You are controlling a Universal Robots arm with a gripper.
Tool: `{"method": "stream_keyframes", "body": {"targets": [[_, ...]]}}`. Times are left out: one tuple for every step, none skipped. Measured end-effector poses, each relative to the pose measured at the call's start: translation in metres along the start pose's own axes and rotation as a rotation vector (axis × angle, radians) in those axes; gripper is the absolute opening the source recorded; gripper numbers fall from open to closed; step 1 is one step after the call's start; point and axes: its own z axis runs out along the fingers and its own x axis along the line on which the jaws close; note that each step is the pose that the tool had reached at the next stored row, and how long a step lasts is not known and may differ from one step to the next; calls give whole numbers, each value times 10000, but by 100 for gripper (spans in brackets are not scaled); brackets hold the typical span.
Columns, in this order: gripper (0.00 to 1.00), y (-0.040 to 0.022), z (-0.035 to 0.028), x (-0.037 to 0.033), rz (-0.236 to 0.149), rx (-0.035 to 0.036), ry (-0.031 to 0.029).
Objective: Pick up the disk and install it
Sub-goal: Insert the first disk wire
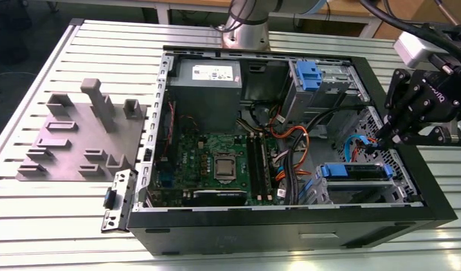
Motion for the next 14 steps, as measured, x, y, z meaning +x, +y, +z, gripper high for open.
{"method": "stream_keyframes", "body": {"targets": [[24,-6,4,-5,0,-14,-1],[25,-10,6,-9,1,-24,-1],[25,-15,9,-15,0,-31,5],[31,-20,14,-19,1,-39,8],[31,-26,18,-23,2,-46,16],[31,-34,21,-27,1,-55,24],[31,-41,25,-31,3,-61,37],[31,-48,29,-35,4,-64,53],[31,-50,36,-36,5,-64,74],[31,-51,45,-37,7,-64,97],[31,-52,57,-37,10,-64,130],[31,-53,69,-37,12,-63,168],[31,-54,82,-37,12,-62,214],[31,-55,97,-38,14,-61,235]]}}
